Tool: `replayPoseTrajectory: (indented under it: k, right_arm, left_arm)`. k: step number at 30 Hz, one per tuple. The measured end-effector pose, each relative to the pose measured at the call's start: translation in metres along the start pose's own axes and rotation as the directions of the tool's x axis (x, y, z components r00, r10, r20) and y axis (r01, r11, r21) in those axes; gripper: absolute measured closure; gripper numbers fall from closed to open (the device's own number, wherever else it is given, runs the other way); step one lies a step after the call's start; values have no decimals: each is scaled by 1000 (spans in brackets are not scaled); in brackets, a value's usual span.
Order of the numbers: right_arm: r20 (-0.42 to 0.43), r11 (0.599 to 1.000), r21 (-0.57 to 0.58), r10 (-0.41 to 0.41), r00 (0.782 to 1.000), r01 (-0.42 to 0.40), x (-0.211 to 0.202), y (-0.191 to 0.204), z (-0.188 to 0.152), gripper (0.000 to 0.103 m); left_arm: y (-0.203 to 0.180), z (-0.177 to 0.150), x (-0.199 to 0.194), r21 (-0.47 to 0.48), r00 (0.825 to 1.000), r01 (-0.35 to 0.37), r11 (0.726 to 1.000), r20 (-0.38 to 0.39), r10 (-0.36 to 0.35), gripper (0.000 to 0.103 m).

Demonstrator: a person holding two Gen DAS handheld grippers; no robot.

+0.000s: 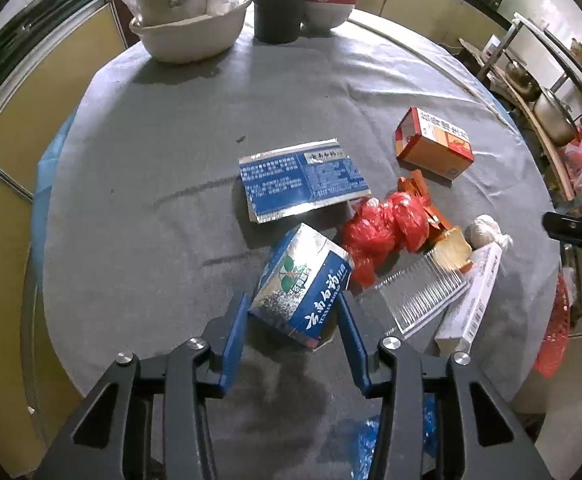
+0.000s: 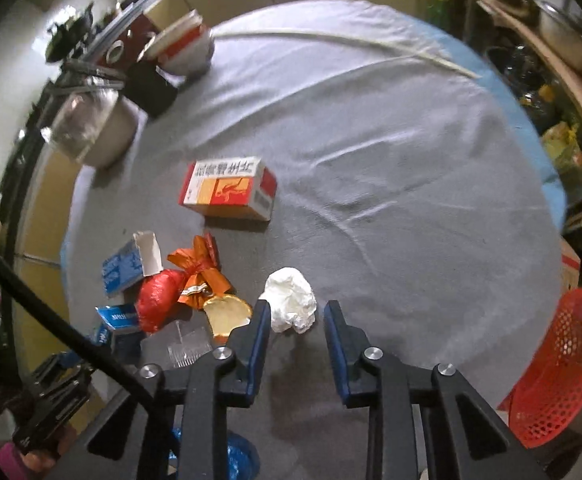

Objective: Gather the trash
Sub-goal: 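Grasp the milk carton with the left tool while the right tool grasps the white tissue, then carry carton and tissue to the red basket and open both tools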

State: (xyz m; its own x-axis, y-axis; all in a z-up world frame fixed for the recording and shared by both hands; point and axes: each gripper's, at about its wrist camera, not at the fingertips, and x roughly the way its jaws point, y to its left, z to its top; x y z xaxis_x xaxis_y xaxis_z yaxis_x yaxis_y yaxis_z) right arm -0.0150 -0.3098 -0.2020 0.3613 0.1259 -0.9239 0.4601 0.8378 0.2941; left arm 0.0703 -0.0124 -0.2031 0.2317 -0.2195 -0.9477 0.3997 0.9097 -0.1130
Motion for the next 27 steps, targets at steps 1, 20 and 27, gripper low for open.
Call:
replayPoseTrajectory:
  k: [1, 20, 27]
  right_arm:
    - [10, 1000, 12, 5, 1000, -5, -4, -6, -1, 73]
    - [-62, 983, 165, 89, 994, -77, 23, -20, -7, 35]
    - [-123, 957, 272, 134, 983, -96, 70, -26, 4, 49]
  left_arm:
    - [1, -1, 0, 2, 1000, 4, 1000, -3, -4, 58]
    - [32, -27, -37, -75, 999, 17, 997, 32, -15, 62]
    - [16, -31, -78, -10, 995, 45, 999, 93, -44, 62]
